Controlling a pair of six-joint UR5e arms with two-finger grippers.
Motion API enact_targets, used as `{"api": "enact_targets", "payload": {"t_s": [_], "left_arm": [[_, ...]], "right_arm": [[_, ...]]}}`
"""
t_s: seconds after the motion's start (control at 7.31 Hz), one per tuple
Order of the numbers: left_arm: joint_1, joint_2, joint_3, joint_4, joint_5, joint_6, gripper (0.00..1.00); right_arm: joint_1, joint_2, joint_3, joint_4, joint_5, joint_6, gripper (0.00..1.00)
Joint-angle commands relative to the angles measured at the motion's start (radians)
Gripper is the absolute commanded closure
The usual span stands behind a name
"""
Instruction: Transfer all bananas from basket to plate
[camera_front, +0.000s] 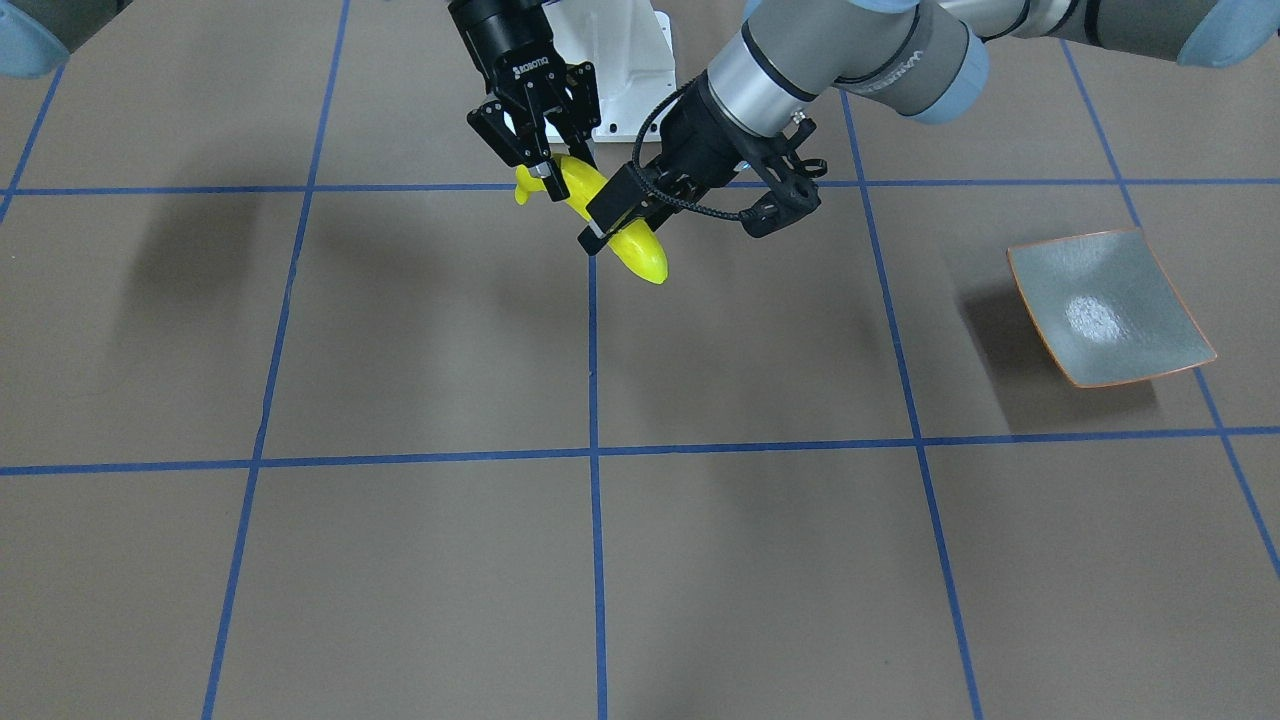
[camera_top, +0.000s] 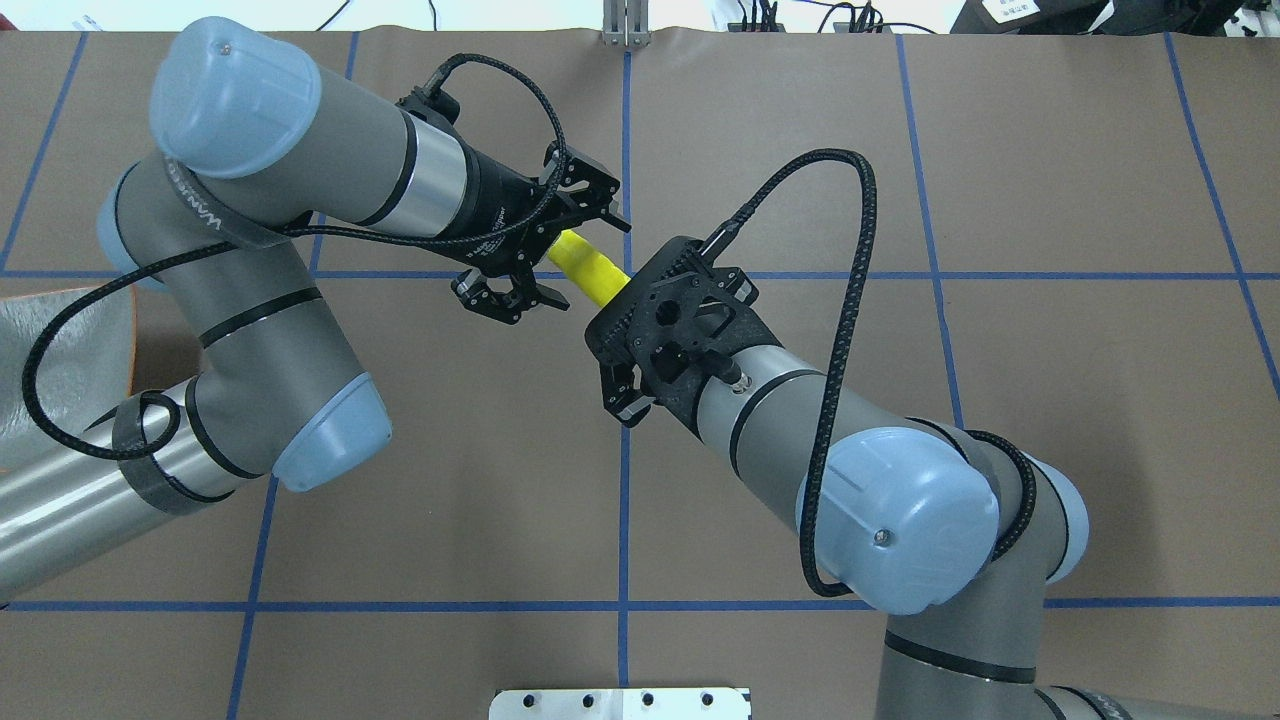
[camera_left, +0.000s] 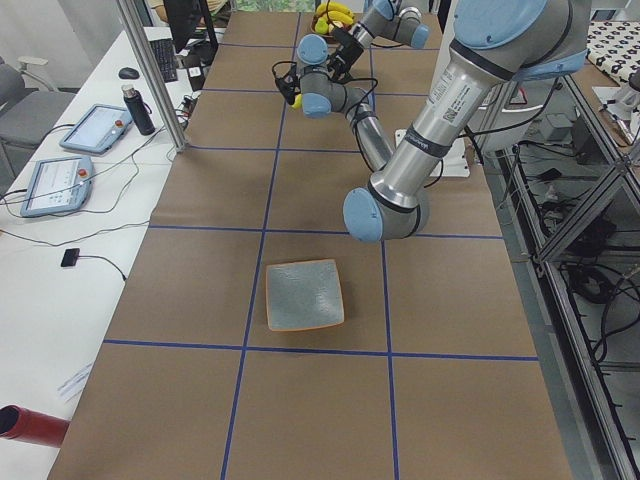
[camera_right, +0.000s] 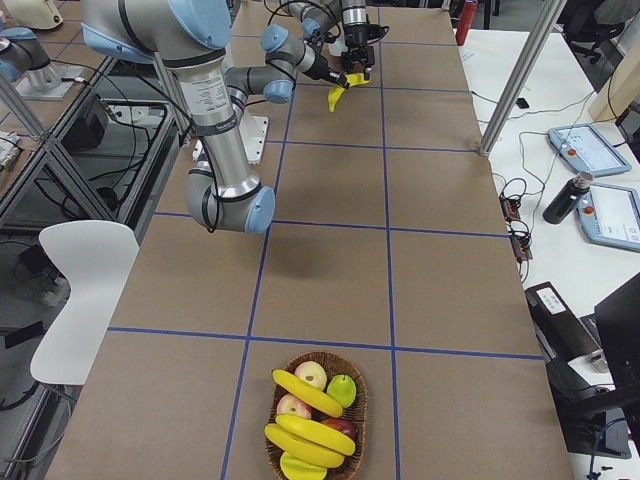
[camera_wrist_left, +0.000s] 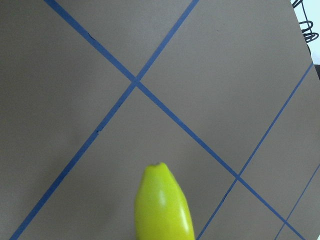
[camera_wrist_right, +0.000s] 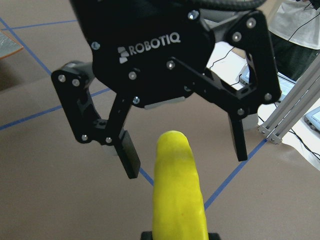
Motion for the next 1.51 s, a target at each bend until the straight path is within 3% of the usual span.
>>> {"api": "enact_targets", "payload": {"t_s": [0.0, 0.14, 0.27, 0.41, 0.55, 0.82, 0.96, 1.37], "left_arm": [[0.001, 0.003, -0.006, 0.000, 0.001, 0.009, 1.00], [0.001, 0.005, -0.008, -0.003, 0.001, 0.009, 1.00], [0.001, 0.005, -0.008, -0.003, 0.001, 0.010, 1.00], [0.000, 0.005, -0.009, -0.003, 0.001, 0.009, 1.00], [0.000, 0.005, -0.012, -0.003, 0.001, 0.009, 1.00], [-0.020, 0.009, -0.015, -0.003, 0.001, 0.010, 1.00], [-0.035, 0.038, -0.027, -0.003, -0.001, 0.016, 1.00], [-0.066, 0.231, -0.165, 0.000, -0.015, 0.180, 1.00]], "right_arm": [[0.000, -0.001, -0.001, 0.002, -0.002, 0.000, 1.00], [0.000, 0.001, -0.001, 0.005, -0.003, 0.000, 1.00], [0.001, 0.002, 0.002, 0.013, -0.003, 0.002, 0.83], [0.001, 0.002, 0.000, 0.037, -0.003, 0.046, 0.28], [0.006, 0.001, -0.001, 0.048, -0.003, 0.104, 0.01], [0.038, -0.001, -0.001, 0.047, 0.012, 0.178, 0.01], [0.070, -0.007, 0.004, 0.047, 0.064, 0.213, 0.01], [0.301, -0.070, 0.002, 0.038, 0.372, 0.334, 0.01]]}}
